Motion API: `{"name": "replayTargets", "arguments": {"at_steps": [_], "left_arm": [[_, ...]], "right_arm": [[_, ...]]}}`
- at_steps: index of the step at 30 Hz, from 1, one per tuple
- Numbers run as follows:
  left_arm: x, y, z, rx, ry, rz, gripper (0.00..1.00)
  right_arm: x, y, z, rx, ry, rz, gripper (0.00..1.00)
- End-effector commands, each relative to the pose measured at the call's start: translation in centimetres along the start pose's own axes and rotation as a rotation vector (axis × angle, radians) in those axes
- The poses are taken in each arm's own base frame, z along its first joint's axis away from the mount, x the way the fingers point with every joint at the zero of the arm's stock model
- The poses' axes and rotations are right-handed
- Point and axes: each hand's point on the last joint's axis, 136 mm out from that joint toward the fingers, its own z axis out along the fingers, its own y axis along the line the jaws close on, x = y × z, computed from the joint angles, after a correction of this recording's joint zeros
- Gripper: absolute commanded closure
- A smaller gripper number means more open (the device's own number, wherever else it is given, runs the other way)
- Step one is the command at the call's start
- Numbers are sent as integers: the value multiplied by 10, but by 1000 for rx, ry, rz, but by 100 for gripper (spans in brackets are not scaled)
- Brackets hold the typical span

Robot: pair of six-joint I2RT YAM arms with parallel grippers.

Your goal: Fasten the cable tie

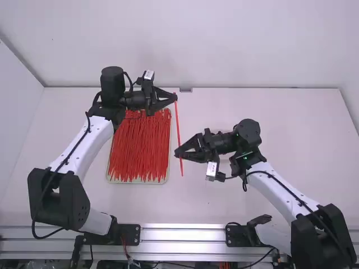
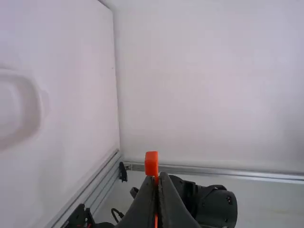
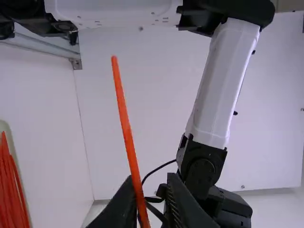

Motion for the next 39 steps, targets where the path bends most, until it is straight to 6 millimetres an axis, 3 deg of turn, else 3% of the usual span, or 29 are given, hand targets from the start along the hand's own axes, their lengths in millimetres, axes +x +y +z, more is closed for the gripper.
{"name": "replayTargets", "arguments": {"at_steps": [1,16,19,22,39], "left_arm": [[2,-5,1,8,14,33,98],[-1,-4,-2,8,6,58,98],[-1,-4,-3,7,5,57,98],[-1,-4,-3,7,4,58,98],[1,-1,-1,0,9,64,98]], "right_arm": [[-1,-8,1,0,-16,-19,84],[-7,-2,-5,-20,-61,17,80],[-9,-1,-7,-24,-72,21,84],[-12,0,-7,-27,-88,20,100],[-11,0,-7,-26,-83,22,100]]}}
